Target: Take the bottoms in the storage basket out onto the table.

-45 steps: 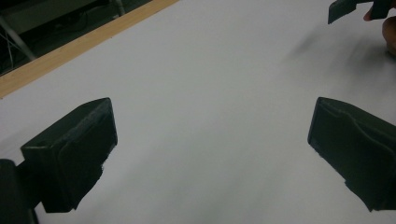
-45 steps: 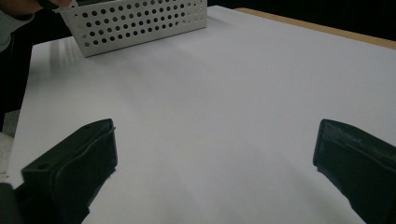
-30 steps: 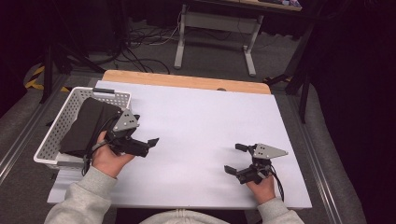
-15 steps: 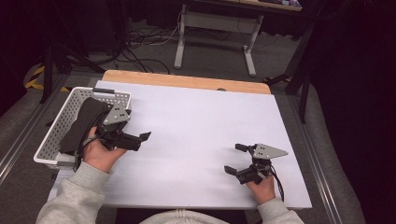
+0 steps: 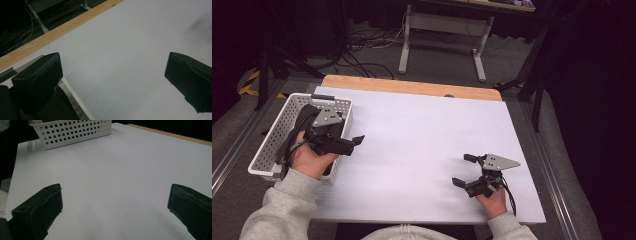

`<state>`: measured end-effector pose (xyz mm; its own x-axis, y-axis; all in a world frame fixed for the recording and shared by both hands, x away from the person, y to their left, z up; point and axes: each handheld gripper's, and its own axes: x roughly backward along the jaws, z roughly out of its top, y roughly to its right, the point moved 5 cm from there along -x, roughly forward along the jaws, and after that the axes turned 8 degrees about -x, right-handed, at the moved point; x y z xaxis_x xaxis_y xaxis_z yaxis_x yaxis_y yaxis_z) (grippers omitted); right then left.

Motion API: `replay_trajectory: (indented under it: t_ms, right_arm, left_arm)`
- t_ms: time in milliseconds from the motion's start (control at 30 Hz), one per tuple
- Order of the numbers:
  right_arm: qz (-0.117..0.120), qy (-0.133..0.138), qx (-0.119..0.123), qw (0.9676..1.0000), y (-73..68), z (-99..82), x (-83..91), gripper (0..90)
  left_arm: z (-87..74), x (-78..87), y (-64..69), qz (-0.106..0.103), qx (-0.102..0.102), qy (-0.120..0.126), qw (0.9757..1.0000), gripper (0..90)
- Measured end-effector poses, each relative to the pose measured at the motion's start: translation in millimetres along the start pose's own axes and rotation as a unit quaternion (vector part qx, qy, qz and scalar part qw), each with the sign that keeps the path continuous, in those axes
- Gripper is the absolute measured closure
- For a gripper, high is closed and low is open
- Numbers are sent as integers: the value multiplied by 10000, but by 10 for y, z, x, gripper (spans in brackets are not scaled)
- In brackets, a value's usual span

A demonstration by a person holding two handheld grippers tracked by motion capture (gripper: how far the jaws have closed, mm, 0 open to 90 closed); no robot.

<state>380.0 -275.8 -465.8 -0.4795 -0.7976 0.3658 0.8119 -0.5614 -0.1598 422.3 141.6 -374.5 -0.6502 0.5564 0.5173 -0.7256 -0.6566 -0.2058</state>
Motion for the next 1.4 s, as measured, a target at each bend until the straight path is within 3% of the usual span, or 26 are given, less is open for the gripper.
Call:
replay_trajectory:
  t_ms: [800,1400]
  right_arm:
    - [-3,-1,1,10000,0,-1,1,7]
    - [-5,-4,-13,10000,6,-2,-1,7]
  left_arm:
    - [-198,66,-404,269,305,-355,9985,23]
    - [-391,72,-728,466,613,-722,9944,19]
